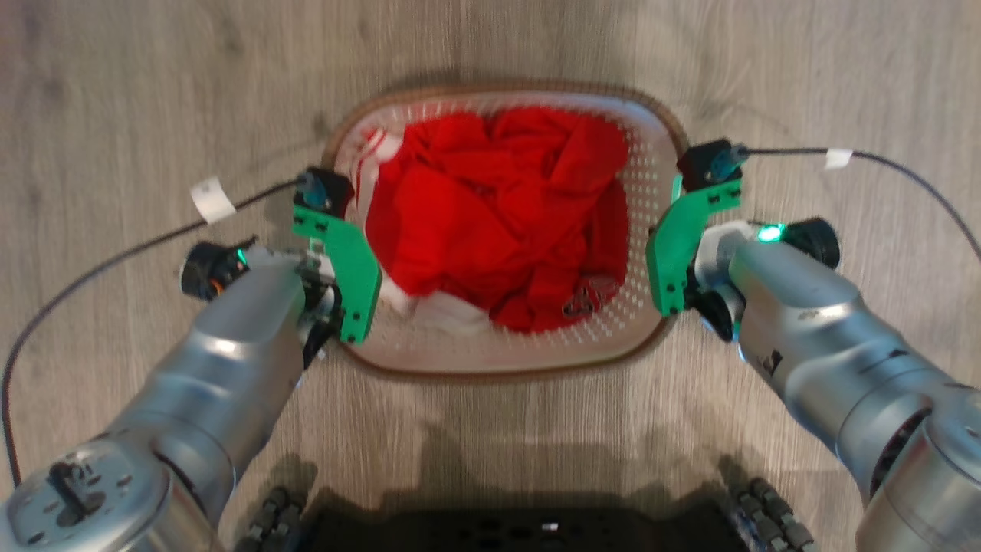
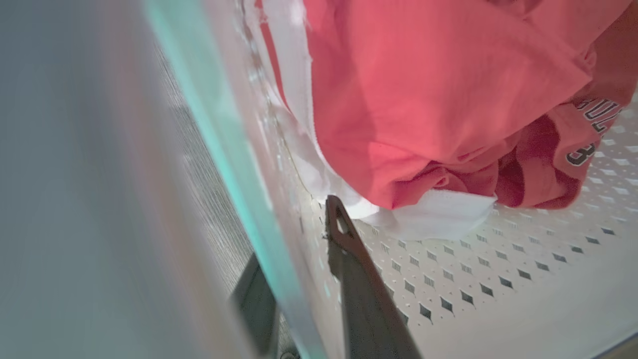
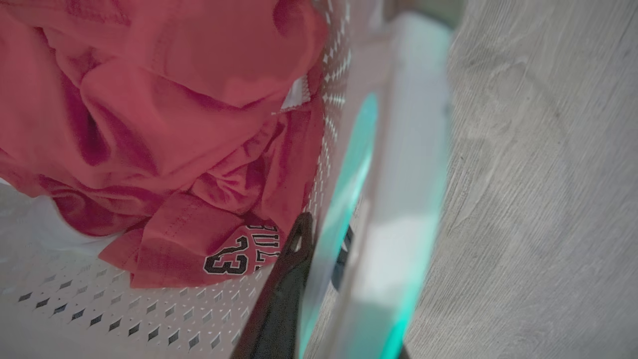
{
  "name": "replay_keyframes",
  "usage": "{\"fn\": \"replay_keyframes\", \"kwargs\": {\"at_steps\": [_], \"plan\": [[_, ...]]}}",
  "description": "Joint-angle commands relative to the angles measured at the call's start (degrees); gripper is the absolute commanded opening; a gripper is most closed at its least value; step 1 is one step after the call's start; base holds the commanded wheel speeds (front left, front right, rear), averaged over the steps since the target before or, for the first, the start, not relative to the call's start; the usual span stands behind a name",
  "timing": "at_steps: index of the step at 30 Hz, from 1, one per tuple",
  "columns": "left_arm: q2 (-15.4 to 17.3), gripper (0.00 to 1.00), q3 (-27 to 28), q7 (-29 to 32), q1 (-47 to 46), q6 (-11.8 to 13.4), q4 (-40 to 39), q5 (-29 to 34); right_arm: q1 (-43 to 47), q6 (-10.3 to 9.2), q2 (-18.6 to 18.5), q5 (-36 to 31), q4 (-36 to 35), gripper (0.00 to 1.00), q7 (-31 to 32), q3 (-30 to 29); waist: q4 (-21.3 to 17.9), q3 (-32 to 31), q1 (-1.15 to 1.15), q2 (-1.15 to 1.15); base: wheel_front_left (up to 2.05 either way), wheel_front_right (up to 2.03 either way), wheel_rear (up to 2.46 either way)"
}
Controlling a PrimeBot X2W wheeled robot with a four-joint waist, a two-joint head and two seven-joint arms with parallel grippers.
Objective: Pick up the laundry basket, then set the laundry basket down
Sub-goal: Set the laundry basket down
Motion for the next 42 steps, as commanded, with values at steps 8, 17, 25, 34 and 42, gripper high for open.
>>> {"fn": "replay_keyframes", "kwargs": {"at_steps": [8,17,25,34,42], "plan": [[-0.49,0.00,-0.11,-3.35,-3.84,-0.28,-1.34,1.56,-2.21,0.33,0.38,-1.52,0.42,0.00,-3.57,0.40,-0.41,7.84,-0.02,-0.01,0.00,0.00,0.00],[-0.49,0.00,-0.24,-4.72,-5.08,0.41,-2.06,1.81,-2.84,0.33,0.87,-1.14,0.87,0.00,-4.94,-0.03,-0.59,9.81,-0.02,-0.01,0.00,0.00,0.00],[-0.50,0.00,-0.35,-5.72,-5.63,1.62,-2.82,2.50,-3.10,0.33,1.04,-1.14,1.06,0.00,-5.80,-0.19,-0.70,10.70,-0.02,-0.01,0.00,0.00,0.00],[-0.50,0.00,-0.44,-6.50,-6.57,2.35,-2.73,2.87,-3.84,0.33,1.20,-1.67,1.15,0.00,-6.64,-0.13,-0.68,11.76,-0.02,-0.01,0.00,0.00,0.00],[-0.50,1.00,-0.48,-8.28,-7.31,4.95,-2.52,3.02,-3.77,0.33,1.22,-1.27,1.18,1.00,-6.36,-0.84,-0.18,12.05,-0.02,-0.01,0.00,0.00,0.00]]}}
